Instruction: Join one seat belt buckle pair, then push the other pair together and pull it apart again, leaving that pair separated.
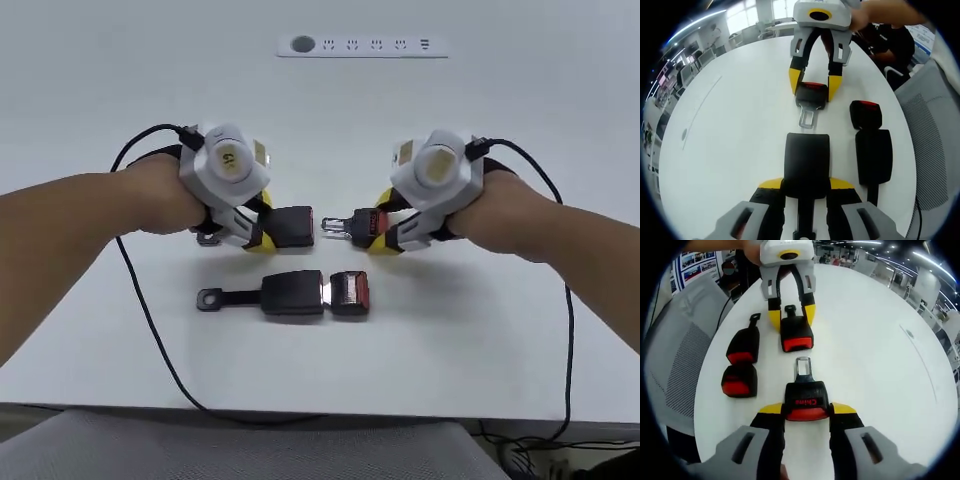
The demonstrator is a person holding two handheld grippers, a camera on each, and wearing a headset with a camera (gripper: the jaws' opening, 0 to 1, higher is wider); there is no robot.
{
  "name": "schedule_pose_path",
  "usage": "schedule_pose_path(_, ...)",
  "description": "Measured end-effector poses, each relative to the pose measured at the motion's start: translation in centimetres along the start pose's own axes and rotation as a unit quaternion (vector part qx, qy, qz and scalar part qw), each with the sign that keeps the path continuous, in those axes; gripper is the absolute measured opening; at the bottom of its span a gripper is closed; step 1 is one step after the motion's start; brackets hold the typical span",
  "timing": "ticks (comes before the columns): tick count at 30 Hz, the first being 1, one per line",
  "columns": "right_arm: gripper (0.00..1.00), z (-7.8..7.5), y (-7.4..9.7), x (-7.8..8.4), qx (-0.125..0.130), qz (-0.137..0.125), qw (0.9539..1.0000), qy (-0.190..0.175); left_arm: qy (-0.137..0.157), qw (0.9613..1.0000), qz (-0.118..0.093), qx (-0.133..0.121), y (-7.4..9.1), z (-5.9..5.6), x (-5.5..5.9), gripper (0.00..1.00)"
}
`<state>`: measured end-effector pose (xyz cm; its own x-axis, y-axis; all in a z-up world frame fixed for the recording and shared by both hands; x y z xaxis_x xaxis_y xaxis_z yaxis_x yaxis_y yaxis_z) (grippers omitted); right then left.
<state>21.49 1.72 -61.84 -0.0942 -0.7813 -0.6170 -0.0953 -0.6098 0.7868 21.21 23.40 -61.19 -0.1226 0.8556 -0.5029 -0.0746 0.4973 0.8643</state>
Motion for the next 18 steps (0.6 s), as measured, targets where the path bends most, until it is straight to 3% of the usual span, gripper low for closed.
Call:
schedule_pose_path(9, 0.34, -0.3, 2.1, 2.7, 0.006, 0.022, 0.9997, -0.007, 0.002, 0.9999, 0.014, -0.003, -0.1, 0.2, 0.0, 0.32)
schedule_pose_path(18, 0.34, -0.2, 3.4, 4.3, 0.003, 0.051, 0.9987, -0.003, 0.003, 0.9999, 0.01, -0.004, -0.1, 0.1, 0.1, 0.33)
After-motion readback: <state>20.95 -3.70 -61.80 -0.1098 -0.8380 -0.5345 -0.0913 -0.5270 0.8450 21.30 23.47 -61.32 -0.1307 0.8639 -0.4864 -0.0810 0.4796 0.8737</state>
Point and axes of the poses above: the centre of the closed fingertips' face, and the gripper's own axes: y roughly backward along the fingers, z roughly to its left, x roughly out of its underside, the point moved 9 cm from there along y, roughly backward along the fingers, and after that the axes turned 3 degrees about -z, right-handed, at the moved point
